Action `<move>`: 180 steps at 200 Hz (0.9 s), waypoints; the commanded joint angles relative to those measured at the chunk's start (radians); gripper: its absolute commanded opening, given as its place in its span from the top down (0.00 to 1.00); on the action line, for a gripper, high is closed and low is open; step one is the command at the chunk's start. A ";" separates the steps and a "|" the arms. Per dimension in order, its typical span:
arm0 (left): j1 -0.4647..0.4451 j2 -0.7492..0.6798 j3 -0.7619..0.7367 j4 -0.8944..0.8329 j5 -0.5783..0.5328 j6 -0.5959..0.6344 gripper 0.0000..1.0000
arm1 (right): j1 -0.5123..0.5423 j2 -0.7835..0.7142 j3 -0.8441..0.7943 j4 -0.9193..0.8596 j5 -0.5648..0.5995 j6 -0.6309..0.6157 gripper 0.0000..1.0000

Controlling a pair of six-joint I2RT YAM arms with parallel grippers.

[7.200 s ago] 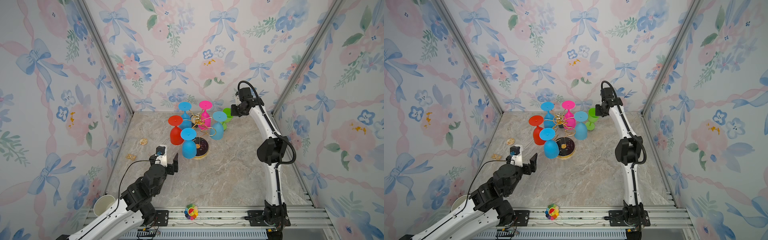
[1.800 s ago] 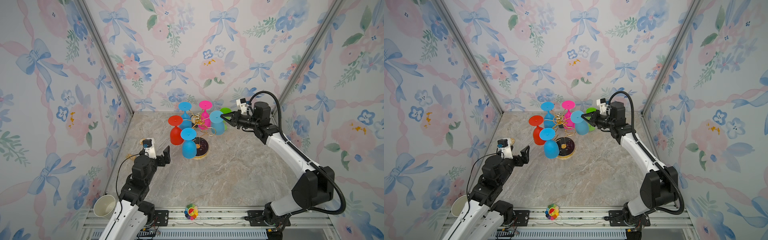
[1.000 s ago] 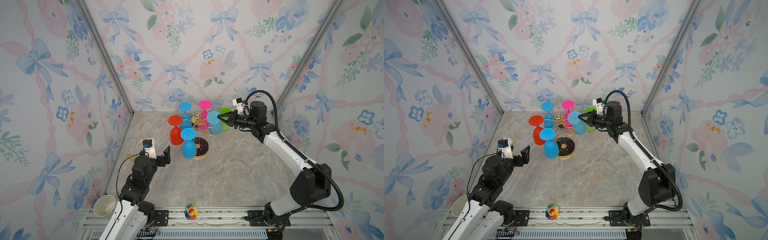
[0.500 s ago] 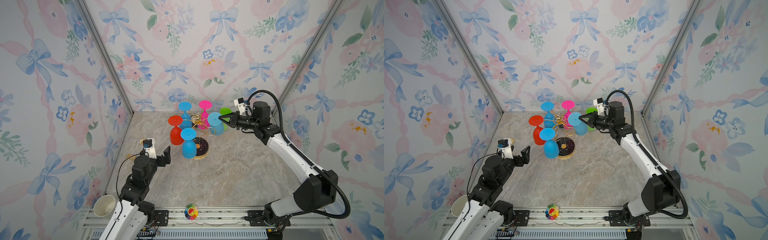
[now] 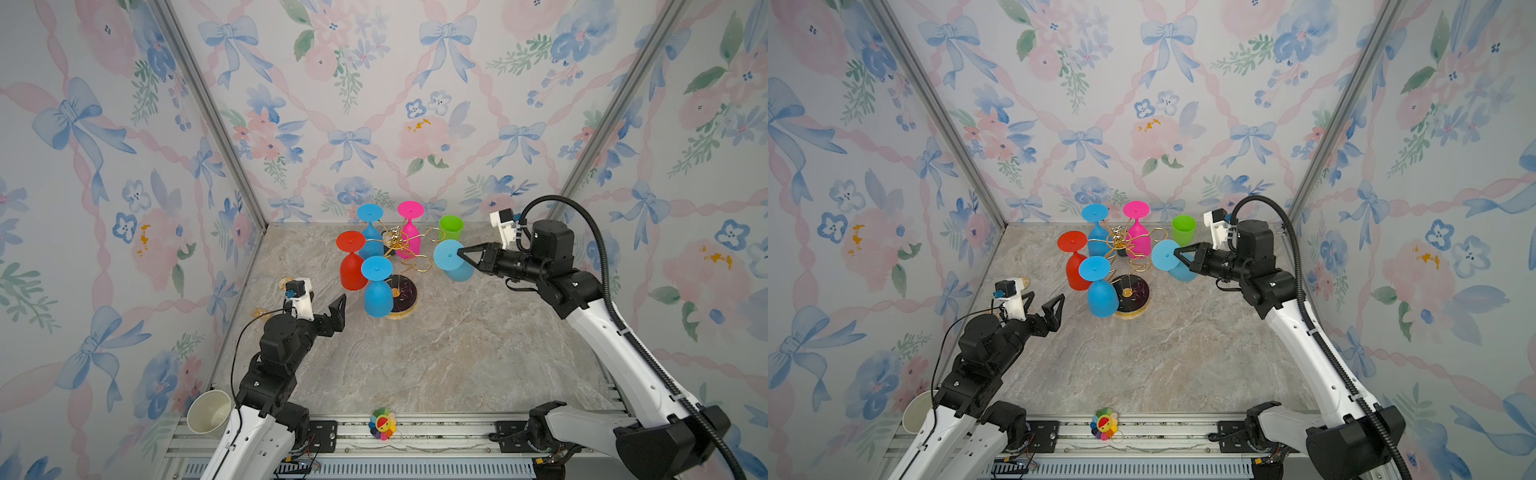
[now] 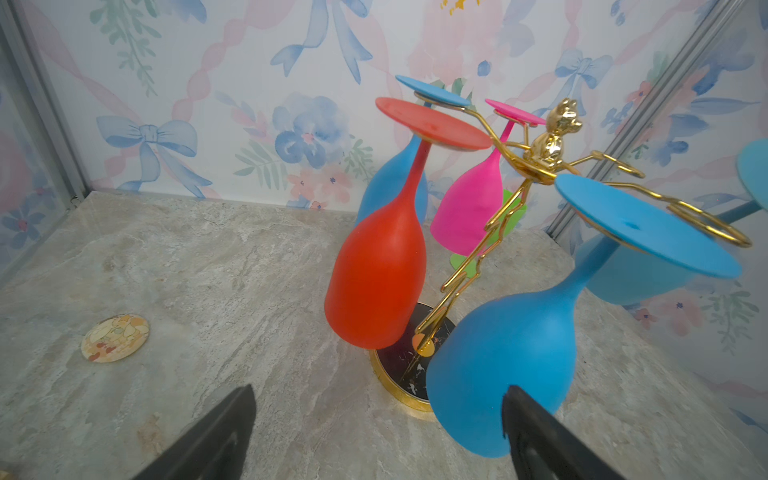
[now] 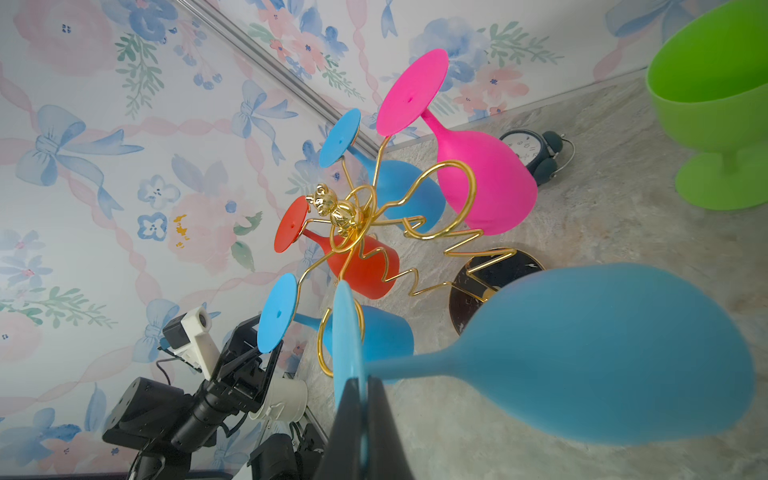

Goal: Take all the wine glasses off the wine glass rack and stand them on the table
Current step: 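Carry the cyan glass toward the robot with the right gripper while the left approaches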

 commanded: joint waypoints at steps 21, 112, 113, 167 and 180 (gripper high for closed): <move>0.007 0.020 0.095 -0.058 0.291 -0.074 0.07 | 0.010 -0.109 -0.076 -0.098 0.072 -0.114 0.99; -0.002 0.036 0.152 -0.057 0.718 -0.223 0.13 | 0.078 -0.264 -0.197 -0.130 0.134 -0.249 1.00; -0.003 0.036 0.152 -0.056 0.719 -0.223 0.13 | 0.079 -0.266 -0.197 -0.129 0.133 -0.250 1.00; -0.132 0.093 0.152 -0.040 0.714 -0.235 0.17 | 0.214 -0.329 -0.271 -0.072 0.138 -0.321 1.00; -0.199 0.129 0.152 -0.011 0.702 -0.244 0.18 | 0.238 -0.338 -0.282 -0.058 0.137 -0.331 1.00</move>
